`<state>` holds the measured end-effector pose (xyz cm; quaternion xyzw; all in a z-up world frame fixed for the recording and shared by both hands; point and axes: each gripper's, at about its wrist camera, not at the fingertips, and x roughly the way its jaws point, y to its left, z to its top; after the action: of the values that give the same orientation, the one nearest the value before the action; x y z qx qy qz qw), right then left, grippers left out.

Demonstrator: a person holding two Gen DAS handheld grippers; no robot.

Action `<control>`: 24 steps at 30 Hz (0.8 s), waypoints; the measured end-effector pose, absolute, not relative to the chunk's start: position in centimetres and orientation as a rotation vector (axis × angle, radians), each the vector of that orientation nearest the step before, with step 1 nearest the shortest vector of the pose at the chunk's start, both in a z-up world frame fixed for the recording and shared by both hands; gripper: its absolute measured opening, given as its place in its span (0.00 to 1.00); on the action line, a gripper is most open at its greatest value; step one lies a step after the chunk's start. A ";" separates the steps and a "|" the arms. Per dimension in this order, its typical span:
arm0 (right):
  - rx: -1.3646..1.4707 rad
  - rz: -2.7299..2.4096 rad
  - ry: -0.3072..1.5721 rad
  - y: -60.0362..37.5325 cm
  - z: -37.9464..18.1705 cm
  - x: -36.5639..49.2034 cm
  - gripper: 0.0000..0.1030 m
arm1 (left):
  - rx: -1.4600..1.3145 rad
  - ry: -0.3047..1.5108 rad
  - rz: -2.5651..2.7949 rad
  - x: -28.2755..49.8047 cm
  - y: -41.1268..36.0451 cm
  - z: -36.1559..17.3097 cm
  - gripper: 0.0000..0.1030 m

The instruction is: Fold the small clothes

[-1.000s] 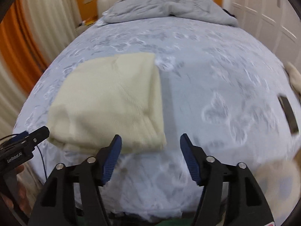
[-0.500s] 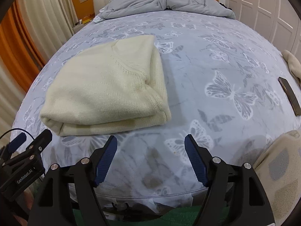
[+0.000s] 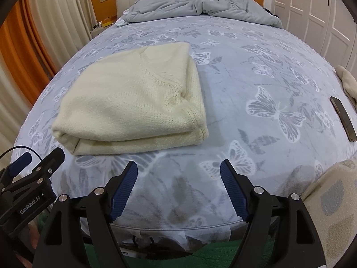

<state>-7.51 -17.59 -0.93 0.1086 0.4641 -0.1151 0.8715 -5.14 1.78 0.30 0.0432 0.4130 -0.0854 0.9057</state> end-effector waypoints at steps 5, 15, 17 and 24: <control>0.221 -0.237 0.969 -17.3 -0.9 -7.6 0.72 | 0.095 0.853 -0.172 -5.2 1.8 0.4 0.95; 0.212 -0.241 0.970 -17.2 -0.9 -7.8 0.72 | 0.089 0.840 -0.173 -5.6 1.8 0.5 0.95; 0.212 -0.241 0.971 -17.2 -0.8 -7.8 0.72 | 0.089 0.832 -0.173 -5.7 1.8 0.6 0.95; 0.205 -0.246 0.974 -17.1 -0.9 -7.8 0.72 | 0.101 0.823 -0.168 -5.9 1.7 0.6 0.95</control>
<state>-7.79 -17.08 -0.89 0.0979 0.4658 -0.1176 0.8715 -5.91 1.75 0.58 0.0492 0.3994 -0.0817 0.9118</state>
